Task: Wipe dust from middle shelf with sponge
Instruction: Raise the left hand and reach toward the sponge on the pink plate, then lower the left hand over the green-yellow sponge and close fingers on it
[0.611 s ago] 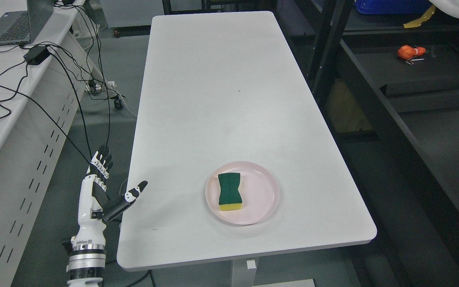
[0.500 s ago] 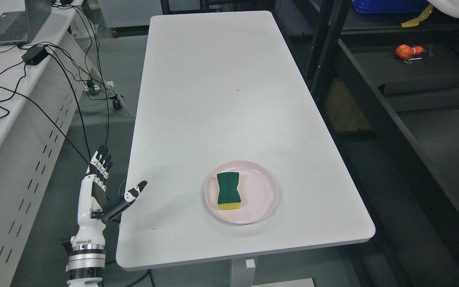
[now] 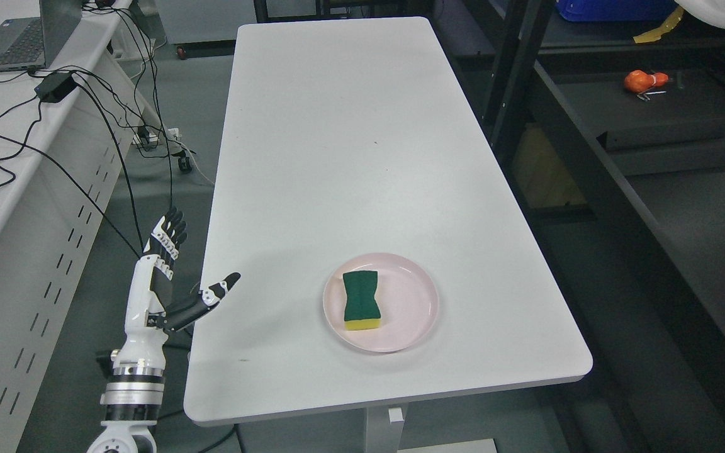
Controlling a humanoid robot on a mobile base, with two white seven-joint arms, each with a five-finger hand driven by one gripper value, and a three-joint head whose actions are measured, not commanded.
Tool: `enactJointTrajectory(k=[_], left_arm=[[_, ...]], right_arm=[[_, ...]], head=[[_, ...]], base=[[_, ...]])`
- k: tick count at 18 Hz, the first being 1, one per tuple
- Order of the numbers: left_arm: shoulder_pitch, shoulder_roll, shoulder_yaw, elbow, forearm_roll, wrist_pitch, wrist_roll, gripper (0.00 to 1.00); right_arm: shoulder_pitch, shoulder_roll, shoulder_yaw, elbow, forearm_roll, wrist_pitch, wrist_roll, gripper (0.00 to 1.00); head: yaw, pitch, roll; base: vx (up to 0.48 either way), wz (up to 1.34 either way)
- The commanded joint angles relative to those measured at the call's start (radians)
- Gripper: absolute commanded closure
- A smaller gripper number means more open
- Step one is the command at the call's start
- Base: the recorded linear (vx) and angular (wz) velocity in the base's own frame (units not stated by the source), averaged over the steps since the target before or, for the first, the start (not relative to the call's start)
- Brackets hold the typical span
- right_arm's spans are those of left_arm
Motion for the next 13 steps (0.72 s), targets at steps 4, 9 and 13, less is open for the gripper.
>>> enactJointTrajectory(k=[4, 9, 13], left_arm=[[-0.320, 0.285, -0.100, 0.192, -0.555, -0.233, -0.260, 0.04], [-0.488, 0.291, -0.324, 0.200, -0.943, -0.463, -0.400, 0.12], [-0.533, 0.283, -0.415, 0.229, -1.148, -0.479, -0.468, 0.16]], right_arm=[[0.000, -0.017, 0.001, -0.017, 0.000, 0.000, 0.000, 0.00], [0.000, -0.017, 0.000, -0.017, 0.000, 0.000, 0.000, 0.00], [0.000, -0.017, 0.000, -0.017, 0.000, 0.000, 0.000, 0.00]], head=[[0.0000, 0.000, 0.000], [0.0000, 0.000, 0.000], [0.0000, 0.000, 0.000]], base=[[0.000, 0.00], [0.000, 0.00], [0.000, 0.00]])
